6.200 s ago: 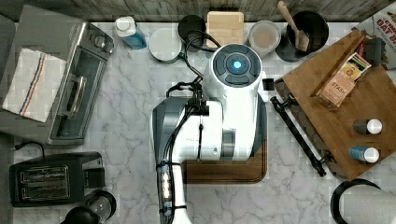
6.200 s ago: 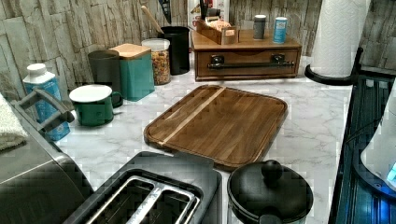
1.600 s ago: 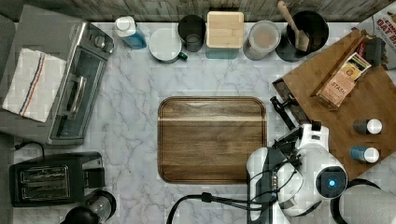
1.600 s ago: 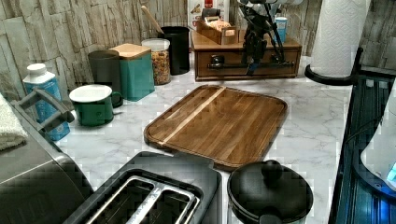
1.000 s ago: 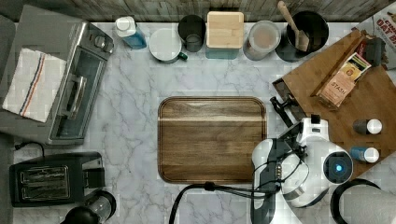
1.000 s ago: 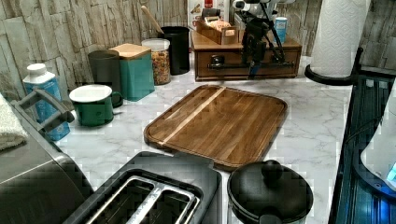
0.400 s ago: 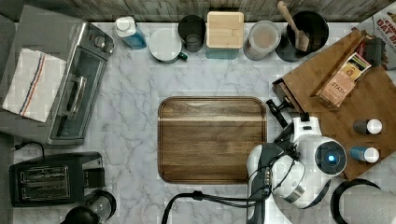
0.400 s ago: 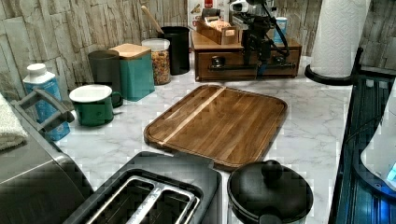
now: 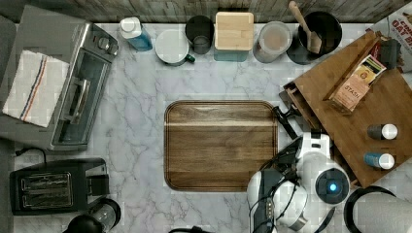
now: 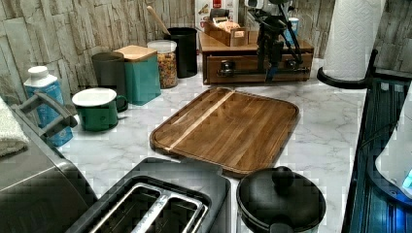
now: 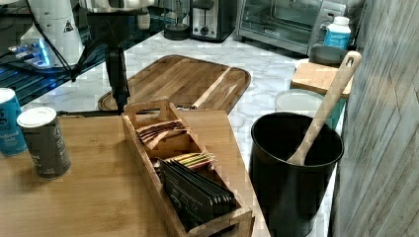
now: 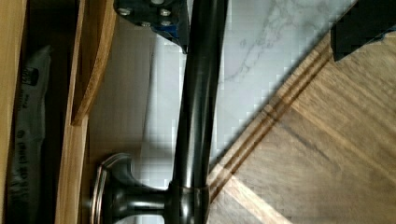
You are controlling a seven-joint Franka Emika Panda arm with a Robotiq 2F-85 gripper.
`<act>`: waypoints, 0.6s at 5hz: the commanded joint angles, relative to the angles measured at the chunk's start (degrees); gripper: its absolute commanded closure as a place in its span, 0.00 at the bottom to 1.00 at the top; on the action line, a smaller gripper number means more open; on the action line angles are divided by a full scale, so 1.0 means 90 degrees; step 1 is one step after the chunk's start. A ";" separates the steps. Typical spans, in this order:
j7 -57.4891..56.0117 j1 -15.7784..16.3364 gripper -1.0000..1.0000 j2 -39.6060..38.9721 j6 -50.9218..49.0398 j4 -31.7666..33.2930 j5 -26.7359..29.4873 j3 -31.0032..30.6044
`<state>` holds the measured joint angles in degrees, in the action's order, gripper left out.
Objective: Open the drawer.
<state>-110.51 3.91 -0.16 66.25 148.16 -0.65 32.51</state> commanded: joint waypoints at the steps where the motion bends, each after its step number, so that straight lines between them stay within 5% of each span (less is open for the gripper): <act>1: 0.3175 0.0129 0.00 0.1698 0.0077 0.2516 -0.1982 -0.0450; 3: 0.4873 0.0625 0.00 0.4038 -0.2306 0.2836 -0.1959 -0.1523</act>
<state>-71.06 6.58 27.36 44.48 164.28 -17.96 26.13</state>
